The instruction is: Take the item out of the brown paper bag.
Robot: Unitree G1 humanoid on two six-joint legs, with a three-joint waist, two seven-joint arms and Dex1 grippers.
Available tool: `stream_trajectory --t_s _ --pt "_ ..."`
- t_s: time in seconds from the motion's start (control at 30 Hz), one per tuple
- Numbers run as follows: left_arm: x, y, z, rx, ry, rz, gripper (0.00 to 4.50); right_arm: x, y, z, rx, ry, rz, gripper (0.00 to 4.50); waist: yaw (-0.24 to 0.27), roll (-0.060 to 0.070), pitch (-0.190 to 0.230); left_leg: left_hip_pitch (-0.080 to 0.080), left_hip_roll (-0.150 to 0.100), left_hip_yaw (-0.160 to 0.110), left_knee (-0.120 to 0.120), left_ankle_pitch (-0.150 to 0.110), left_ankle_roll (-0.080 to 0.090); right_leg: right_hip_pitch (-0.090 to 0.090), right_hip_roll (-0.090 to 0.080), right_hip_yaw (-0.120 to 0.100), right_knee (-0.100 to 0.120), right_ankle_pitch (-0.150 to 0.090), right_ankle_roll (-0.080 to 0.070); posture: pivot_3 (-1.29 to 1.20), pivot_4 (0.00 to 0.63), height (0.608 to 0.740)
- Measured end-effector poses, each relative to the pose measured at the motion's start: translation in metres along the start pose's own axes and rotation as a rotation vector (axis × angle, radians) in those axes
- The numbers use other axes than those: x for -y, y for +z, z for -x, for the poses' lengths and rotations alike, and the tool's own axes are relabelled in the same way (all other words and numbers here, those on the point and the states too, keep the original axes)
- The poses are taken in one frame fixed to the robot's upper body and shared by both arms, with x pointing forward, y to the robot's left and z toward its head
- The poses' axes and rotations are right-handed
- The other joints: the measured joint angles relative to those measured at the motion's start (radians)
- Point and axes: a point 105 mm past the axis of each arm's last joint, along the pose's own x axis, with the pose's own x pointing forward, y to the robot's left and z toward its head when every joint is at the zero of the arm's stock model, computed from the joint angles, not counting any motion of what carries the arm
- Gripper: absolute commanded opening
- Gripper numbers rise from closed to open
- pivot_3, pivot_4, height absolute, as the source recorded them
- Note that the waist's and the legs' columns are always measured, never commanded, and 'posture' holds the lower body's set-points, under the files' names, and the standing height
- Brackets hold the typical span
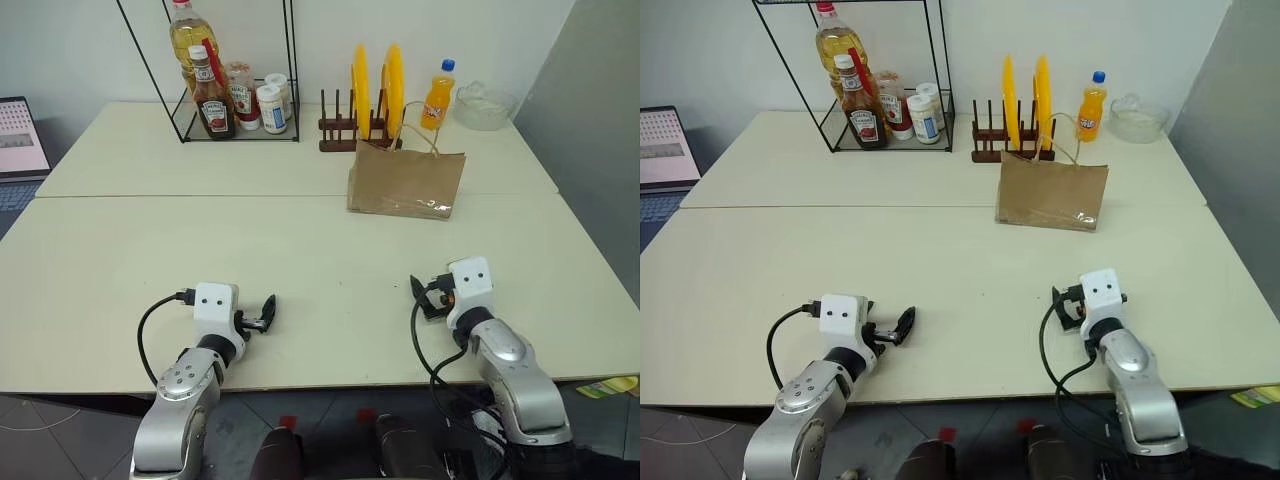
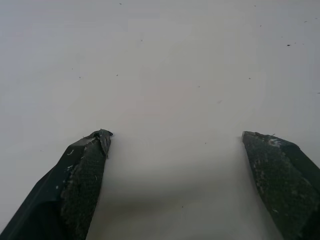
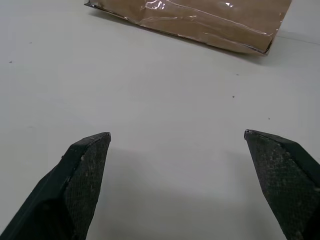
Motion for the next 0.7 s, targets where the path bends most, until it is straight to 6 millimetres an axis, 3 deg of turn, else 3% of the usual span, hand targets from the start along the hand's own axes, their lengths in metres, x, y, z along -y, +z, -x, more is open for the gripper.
stream_trajectory --t_s 0.5,0.7 --pt "-0.001 0.001 -0.002 0.008 0.014 0.002 4.47 -0.007 0.014 -0.003 0.057 0.066 0.007 4.50 0.001 0.000 0.000 -0.001 0.000 0.000 0.000 0.000 0.000 0.000 0.000 0.000 0.000 0.000 0.000 0.00 0.150 0.740" --pt "0.007 0.020 -0.011 0.062 -0.079 -0.010 4.47 0.001 0.031 -0.010 0.106 0.070 0.019 4.50 0.001 -0.001 0.001 -0.001 0.000 0.000 0.001 0.000 0.000 0.000 0.000 -0.001 0.000 0.000 0.000 0.00 0.150 0.740"
